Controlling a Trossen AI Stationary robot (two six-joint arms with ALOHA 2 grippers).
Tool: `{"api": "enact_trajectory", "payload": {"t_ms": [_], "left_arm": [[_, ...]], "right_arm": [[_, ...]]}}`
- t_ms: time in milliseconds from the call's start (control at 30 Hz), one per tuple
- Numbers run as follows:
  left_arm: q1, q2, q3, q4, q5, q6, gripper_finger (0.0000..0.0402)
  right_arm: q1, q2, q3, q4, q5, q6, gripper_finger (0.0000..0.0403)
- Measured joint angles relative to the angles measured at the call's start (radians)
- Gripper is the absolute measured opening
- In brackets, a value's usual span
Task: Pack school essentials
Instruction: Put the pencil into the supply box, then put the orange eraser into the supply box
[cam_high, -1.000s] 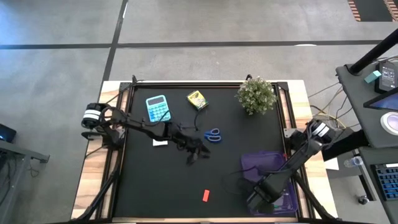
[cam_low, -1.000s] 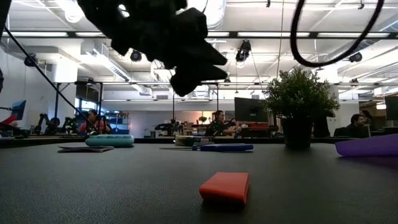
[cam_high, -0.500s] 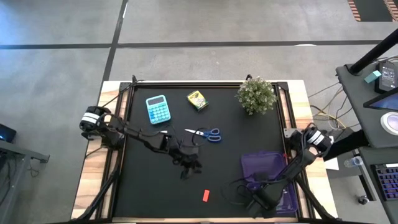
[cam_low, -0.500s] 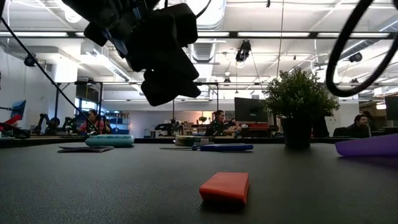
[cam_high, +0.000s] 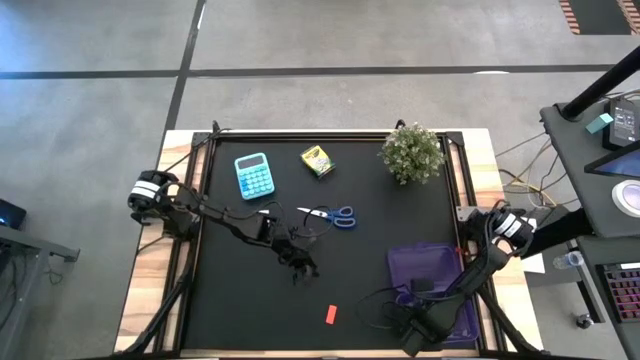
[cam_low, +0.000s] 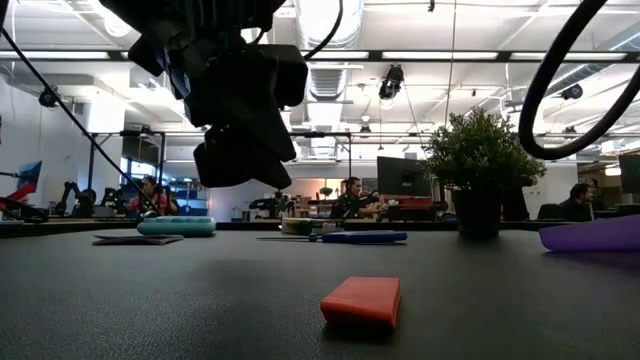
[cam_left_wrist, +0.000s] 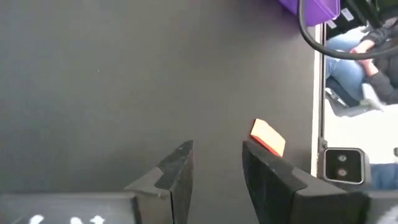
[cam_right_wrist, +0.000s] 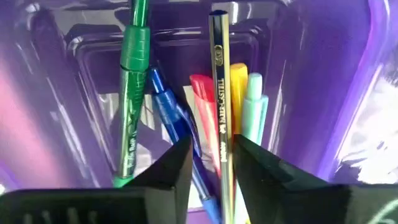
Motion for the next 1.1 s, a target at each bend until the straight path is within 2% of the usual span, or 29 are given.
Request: {"api": "enact_trajectory", "payload": {"t_ms": [200,367,500,600,700,867,967,1100], "left_arm": [[-0.002,-0.001,0.000,-0.013,0.000,0.017,0.0118],[-0.032,-0.001,0.000,-0.013,0.024,0.236,0.0118],[-0.081,0.001,0.002,-0.013,0.023,0.332,0.0118],[-0.115,0.001,0.002,-0.013,-0.028,0.378,0.0118],[-0.139,0.001,0.003,-0.013,-0.060,0.374,0.0118],[-0.151,-0.010,0.005,-0.038,-0.090,0.252,0.0118],[-0.155,-0.045,0.014,-0.127,-0.160,0.223,0.0118],[-0.156,-0.117,0.025,-0.297,-0.182,0.221,0.0118]], "right_arm": [[0.010,-0.043,0.050,-0.020,-0.009,0.082,0.0142],[0.014,-0.096,0.089,-0.015,0.014,0.150,0.0160],[0.014,-0.118,0.112,-0.013,0.144,0.204,0.0164],[0.009,-0.119,0.133,0.000,0.262,0.241,0.0161],[-0.005,-0.119,0.141,0.016,0.331,0.292,0.0156],[-0.038,-0.118,0.139,0.018,0.437,0.531,0.0151],[-0.053,-0.117,0.139,0.020,0.516,0.715,0.0153],[-0.067,-0.117,0.137,0.049,0.563,0.917,0.0168]]}}
